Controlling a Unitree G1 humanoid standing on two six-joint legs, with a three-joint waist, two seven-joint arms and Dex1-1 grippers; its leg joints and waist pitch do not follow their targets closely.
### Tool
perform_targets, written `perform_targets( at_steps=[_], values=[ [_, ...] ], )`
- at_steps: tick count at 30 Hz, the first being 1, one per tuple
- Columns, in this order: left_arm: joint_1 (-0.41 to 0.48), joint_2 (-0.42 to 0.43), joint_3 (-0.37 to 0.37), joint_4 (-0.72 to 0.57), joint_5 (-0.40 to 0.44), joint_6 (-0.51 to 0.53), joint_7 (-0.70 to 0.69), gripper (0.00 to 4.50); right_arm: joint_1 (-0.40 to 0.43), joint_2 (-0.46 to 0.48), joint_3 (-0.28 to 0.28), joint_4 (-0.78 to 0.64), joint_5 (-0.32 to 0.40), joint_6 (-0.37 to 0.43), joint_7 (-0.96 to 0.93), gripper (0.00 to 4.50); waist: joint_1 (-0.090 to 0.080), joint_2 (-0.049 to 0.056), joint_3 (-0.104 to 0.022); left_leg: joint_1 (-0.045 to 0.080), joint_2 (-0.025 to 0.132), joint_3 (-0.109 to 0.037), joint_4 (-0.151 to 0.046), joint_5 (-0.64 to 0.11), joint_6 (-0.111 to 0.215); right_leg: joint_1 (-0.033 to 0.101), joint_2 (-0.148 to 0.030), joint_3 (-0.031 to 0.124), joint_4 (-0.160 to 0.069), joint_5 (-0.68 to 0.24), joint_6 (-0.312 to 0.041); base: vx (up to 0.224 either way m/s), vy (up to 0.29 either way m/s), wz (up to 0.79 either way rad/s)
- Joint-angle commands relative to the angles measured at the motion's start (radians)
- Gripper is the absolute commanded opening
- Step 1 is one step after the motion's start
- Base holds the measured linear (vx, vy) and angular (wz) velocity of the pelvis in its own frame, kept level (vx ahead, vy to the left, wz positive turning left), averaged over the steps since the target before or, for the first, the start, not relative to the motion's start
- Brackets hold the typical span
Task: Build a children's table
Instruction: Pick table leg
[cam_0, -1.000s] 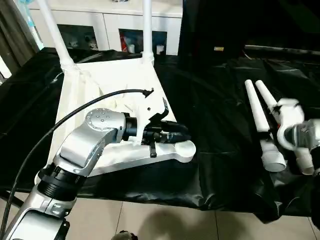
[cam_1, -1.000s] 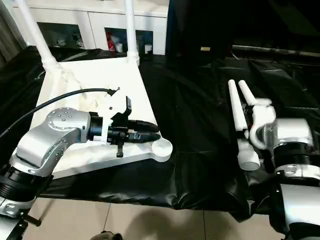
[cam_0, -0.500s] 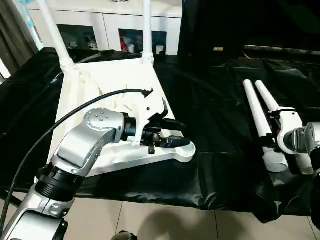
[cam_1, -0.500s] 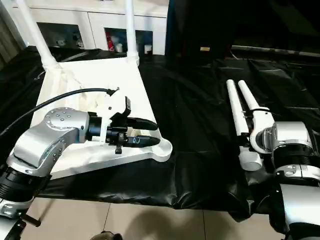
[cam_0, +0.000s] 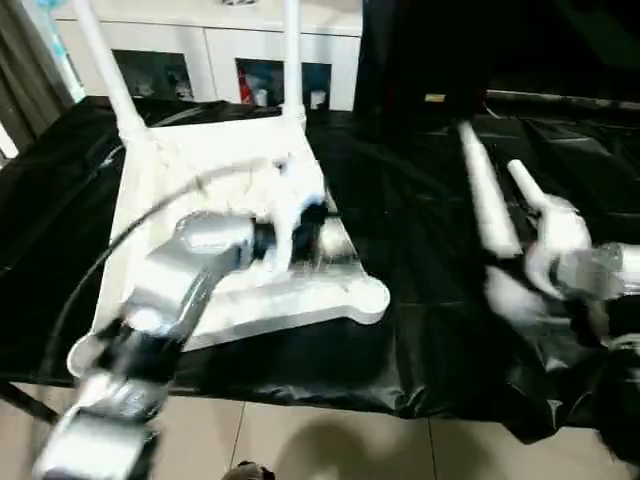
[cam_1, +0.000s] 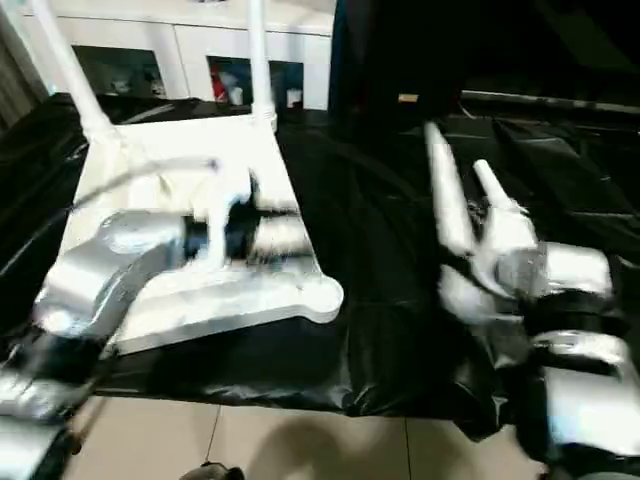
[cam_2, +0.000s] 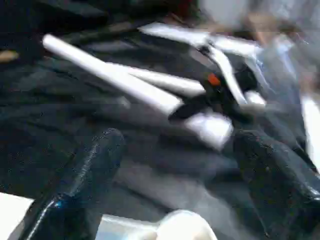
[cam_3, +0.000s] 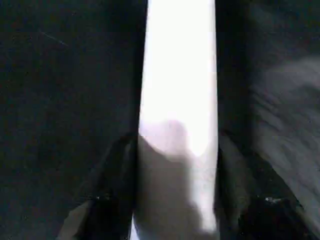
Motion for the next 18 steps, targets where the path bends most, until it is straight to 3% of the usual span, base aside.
perform_targets(
  at_steps=[1, 2, 4, 7, 10, 15, 18],
  values=[
    [-0.044, -0.046, 0.08, 0.083, -0.045, 0.053, 0.108, 4.42, 0.036, 0.044, 0.006, -0.127, 0.046, -0.105, 0.048, 1.91, 0.007, -0.023, -0.079, 0.029, 0.036, -0.013, -0.051, -0.163, 0.007, 0.038, -0.046, 0.03, -0.071, -0.067, -0.239, 0.0, 0.0, 0.0],
    [-0.044, -0.046, 0.08, 0.083, -0.045, 0.053, 0.108, 4.42, 0.036, 0.044, 0.006, -0.127, 0.046, -0.105, 0.048, 1.91, 0.007, -0.022, -0.081, 0.031, 0.037, -0.016, -0.051, -0.157, 0.014, 0.038, -0.047, 0.029, -0.071, -0.059, -0.242, 0.0, 0.0, 0.0],
    [-0.093, -0.117, 0.16, 0.209, -0.087, 0.09, 0.204, 4.5, 0.111, 0.125, 0.093, -0.308, 0.058, -0.189, 0.105, 1.91, 0.01, -0.02, -0.08, 0.029, 0.037, -0.015, -0.051, -0.139, 0.029, 0.039, -0.046, 0.029, -0.07, -0.039, -0.245, 0.0, 0.0, 0.0],
    [-0.109, -0.148, 0.197, 0.261, -0.108, 0.09, 0.238, 4.5, 0.141, 0.162, 0.127, -0.389, 0.07, -0.208, 0.127, 1.89, 0.014, -0.021, -0.082, 0.031, 0.039, -0.019, -0.053, -0.13, 0.05, 0.039, -0.047, 0.027, -0.072, -0.031, -0.245, 0.0, 0.0, 0.0],
    [-0.135, -0.191, 0.264, 0.316, -0.152, 0.09, 0.282, 4.5, 0.173, 0.212, 0.201, -0.473, 0.05, -0.264, 0.127, 1.89, 0.015, -0.019, -0.081, 0.031, 0.041, -0.02, -0.054, -0.143, 0.036, 0.036, -0.048, 0.027, -0.072, -0.044, -0.25, 0.0, 0.0, 0.0],
    [-0.154, -0.215, 0.301, 0.352, -0.165, 0.086, 0.321, 4.5, 0.2, 0.256, 0.258, -0.545, 0.041, -0.289, 0.13, 1.89, 0.02, -0.019, -0.075, 0.034, 0.044, -0.024, -0.063, -0.194, 0.009, 0.033, -0.051, 0.029, -0.079, -0.112, -0.22, 0.0, 0.0, 0.0],
    [-0.171, -0.227, 0.343, 0.37, -0.196, 0.093, 0.345, 4.5, 0.219, 0.262, 0.302, -0.57, 0.013, -0.306, 0.137, 1.89, 0.022, -0.023, -0.075, 0.032, 0.043, -0.024, -0.064, -0.193, 0.0, 0.034, -0.051, 0.03, -0.079, -0.102, -0.209, 0.0, 0.0, 0.0]
  ],
)
